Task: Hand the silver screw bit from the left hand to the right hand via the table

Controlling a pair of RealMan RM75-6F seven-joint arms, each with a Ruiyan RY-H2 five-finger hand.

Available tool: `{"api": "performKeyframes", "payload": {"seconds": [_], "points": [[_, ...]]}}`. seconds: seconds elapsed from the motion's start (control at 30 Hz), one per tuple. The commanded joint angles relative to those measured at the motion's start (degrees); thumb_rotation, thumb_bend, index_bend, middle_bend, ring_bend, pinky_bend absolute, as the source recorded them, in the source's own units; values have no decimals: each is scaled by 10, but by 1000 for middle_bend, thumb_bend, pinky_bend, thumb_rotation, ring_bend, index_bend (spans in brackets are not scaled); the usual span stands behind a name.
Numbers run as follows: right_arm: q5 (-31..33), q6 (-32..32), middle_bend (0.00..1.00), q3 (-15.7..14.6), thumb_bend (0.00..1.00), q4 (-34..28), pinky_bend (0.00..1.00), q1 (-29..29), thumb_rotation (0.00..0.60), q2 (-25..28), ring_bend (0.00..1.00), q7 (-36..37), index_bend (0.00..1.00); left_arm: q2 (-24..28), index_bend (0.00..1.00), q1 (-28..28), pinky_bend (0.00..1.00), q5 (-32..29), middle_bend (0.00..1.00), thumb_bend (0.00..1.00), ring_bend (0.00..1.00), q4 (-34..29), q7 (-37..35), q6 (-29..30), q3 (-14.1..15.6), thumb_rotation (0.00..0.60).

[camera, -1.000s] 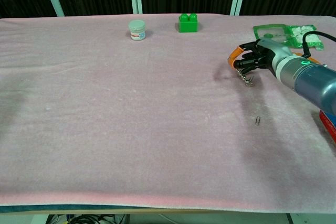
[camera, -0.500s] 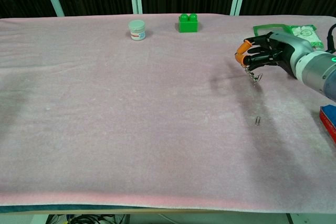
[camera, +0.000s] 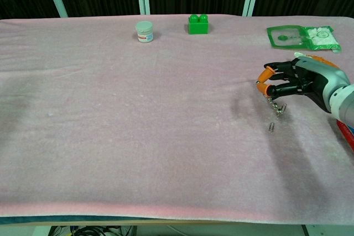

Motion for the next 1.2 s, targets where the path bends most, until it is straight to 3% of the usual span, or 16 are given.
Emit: {"api": "performKeyframes", "payload": {"seconds": [0.03,1.2], "points": [[0,-3,41,-2,366,4,324,-3,600,-1,94,6,654,0,289,1,0,0,28,337,0,0,1,2,0,600],[-55,-29,41,-6,366,64,325,-13,600,-42,94,103,655,-8,289,1,0,-2,28,337,0,-1,17,6,-2,600]]}}
